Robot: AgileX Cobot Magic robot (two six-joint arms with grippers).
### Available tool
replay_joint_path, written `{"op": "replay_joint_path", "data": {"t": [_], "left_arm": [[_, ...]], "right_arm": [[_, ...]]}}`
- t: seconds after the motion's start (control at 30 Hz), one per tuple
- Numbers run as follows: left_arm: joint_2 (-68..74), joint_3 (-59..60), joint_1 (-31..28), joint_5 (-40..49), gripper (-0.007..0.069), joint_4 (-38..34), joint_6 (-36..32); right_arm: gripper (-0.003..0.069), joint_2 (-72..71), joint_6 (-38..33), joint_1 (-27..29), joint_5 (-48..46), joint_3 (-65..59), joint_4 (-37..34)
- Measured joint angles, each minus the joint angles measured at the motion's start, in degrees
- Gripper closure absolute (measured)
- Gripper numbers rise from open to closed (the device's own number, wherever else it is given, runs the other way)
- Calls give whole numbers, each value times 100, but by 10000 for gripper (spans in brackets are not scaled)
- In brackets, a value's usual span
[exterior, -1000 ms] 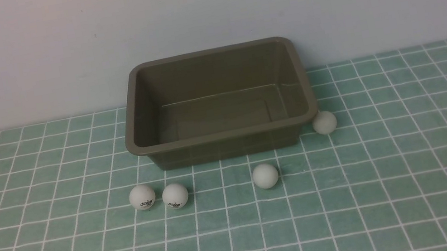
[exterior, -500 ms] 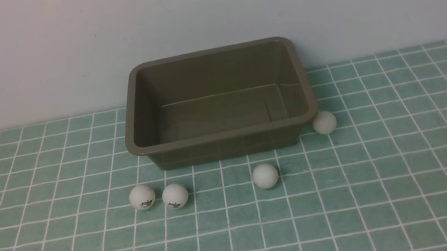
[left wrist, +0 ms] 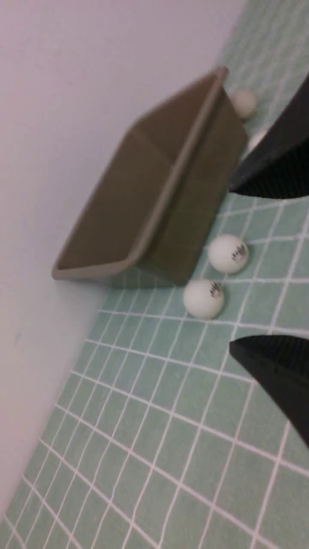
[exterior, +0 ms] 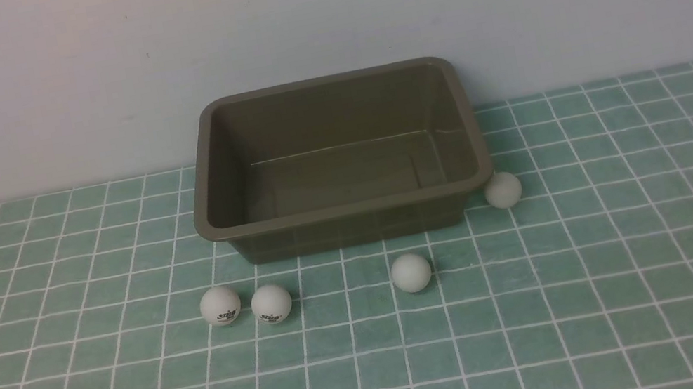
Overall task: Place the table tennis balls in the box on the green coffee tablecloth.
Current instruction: 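Reach for and grasp a ping pong ball on the table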
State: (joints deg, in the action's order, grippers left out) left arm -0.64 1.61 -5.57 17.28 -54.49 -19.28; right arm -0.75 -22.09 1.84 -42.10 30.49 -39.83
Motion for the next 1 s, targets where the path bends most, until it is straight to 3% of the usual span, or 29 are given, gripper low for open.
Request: {"op": "replay_joint_path", "data": {"t": [0.13,0.23,0.37,0.47,0.53,0.67,0.87,1.0], "left_arm": [[0,0,0,-300,230,-783,-248],[0,-209,-2,-8,230,-1149,-999],[0,-815,-2,691,230,-1261,-1890],[137,-1166,-2,992,230,-1203,-2136],[374,-1384,-2,1202,230,-1016,-2204],[1336,-2043,-2,1767,230,197,-2242],[2724,-2671,-2,1914,230,1475,-2053],[3223,-2843,-2,1872,230,1858,-2104]], "right_arm": [[177,0,0,0,-204,0,0],[177,0,0,0,-288,0,0],[177,78,-61,0,-325,0,0],[177,186,-250,0,-402,0,0],[177,280,-549,0,-502,0,0],[177,515,-1131,0,-671,0,25],[177,1003,-1707,0,-711,0,81],[177,1326,-2144,0,-842,0,-99]]}}
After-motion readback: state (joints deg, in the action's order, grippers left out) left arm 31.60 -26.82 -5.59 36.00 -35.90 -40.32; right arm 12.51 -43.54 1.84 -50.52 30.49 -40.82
